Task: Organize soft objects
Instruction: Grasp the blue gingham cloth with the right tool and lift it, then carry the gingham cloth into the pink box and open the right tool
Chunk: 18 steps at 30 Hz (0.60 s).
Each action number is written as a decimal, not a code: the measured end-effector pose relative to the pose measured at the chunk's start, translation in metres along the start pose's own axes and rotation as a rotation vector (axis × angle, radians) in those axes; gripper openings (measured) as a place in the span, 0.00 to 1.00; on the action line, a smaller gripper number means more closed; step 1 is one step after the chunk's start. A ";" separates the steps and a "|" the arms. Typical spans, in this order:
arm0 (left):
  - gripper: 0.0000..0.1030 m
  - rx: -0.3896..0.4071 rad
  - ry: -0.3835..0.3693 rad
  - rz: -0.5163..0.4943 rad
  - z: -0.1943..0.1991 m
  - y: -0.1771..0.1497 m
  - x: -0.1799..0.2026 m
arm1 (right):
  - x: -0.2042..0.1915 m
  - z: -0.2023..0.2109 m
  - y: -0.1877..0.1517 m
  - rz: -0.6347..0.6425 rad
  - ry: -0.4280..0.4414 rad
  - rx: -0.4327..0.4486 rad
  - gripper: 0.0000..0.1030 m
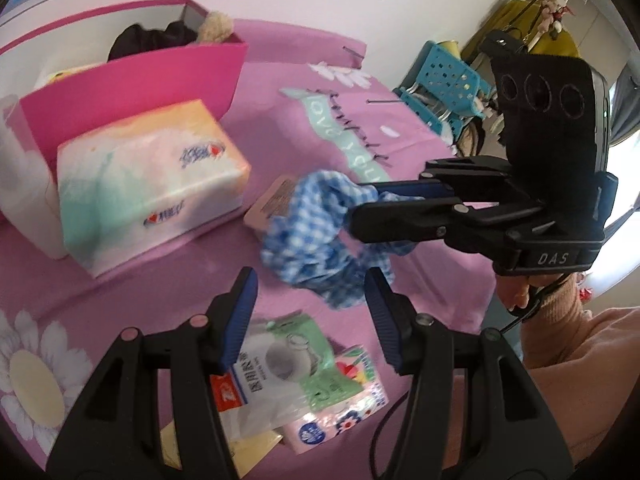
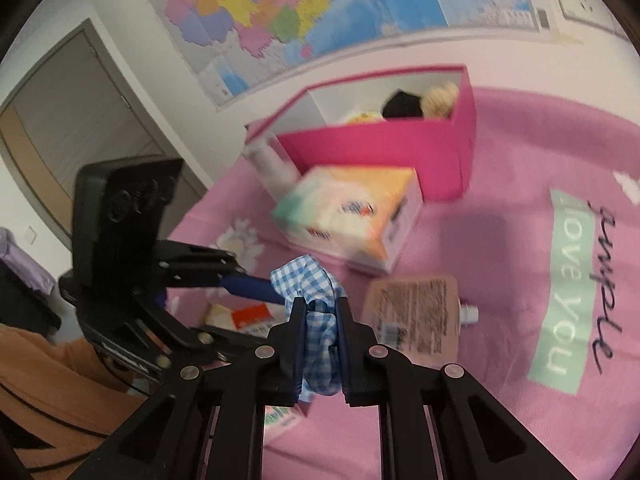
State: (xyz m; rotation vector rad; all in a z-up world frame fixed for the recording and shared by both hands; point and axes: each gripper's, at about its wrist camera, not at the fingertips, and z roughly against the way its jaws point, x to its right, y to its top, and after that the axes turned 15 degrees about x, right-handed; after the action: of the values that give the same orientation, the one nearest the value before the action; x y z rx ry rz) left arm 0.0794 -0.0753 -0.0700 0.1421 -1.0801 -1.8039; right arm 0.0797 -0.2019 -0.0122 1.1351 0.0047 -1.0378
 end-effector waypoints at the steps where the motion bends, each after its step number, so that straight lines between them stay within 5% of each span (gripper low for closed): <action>1: 0.56 0.011 -0.005 -0.002 0.002 0.003 0.000 | -0.003 0.001 0.004 0.006 0.010 0.009 0.13; 18: 0.54 0.188 0.152 -0.026 0.032 0.078 -0.024 | -0.013 -0.013 0.087 0.083 0.034 0.162 0.13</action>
State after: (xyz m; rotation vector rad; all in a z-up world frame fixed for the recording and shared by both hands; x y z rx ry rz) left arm 0.1278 -0.0455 -0.0036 0.4009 -1.1411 -1.6833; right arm 0.1375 -0.1809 0.0516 1.2896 -0.1002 -0.9576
